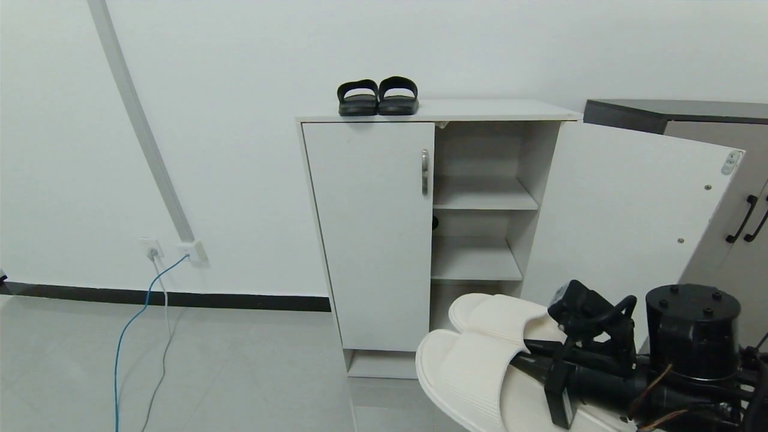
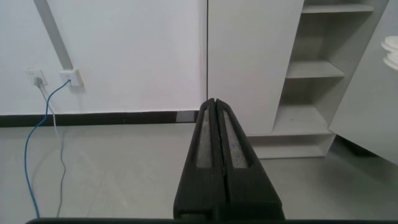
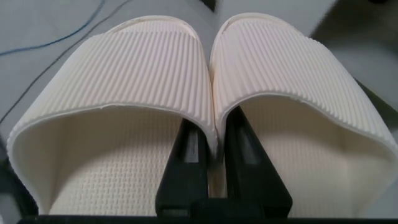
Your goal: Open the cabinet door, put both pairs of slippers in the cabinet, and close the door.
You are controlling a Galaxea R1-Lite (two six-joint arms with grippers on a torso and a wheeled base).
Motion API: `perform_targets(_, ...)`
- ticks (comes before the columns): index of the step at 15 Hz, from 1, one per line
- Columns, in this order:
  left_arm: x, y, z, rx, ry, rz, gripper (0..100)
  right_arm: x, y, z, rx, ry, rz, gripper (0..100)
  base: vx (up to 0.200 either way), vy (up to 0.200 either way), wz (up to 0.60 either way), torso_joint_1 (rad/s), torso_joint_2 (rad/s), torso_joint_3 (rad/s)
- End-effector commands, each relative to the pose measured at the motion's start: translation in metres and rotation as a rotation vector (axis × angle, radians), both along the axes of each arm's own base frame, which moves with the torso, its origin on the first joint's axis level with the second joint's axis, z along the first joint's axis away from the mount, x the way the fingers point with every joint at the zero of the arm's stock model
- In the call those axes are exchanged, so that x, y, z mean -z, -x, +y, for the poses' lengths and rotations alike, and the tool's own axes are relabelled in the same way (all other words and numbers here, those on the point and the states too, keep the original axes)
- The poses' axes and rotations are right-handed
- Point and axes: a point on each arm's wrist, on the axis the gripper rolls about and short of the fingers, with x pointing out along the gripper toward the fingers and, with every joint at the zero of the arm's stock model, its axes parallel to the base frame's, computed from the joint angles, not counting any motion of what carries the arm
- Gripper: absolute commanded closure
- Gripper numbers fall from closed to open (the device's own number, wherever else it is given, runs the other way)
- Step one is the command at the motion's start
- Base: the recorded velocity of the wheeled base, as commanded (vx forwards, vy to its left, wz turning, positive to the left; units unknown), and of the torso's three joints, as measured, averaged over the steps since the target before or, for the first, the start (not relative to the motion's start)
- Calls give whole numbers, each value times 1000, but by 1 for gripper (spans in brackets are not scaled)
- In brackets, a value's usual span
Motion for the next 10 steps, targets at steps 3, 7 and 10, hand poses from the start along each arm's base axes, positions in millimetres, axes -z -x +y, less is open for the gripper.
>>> perform_targets(3,0,0,0,1,-2,3,100,6,12,49,197,-87,95,100,0,0,0,0,0,0)
perform_targets(7,0,0,0,1,-2,0,100,17,-10,78,445,-139,97,100,0,0,0,0,0,0)
perform_targets(10,0,0,0,0,1,0,100,22,-38,93,670,-155,19,100,0,0,0,0,0,0)
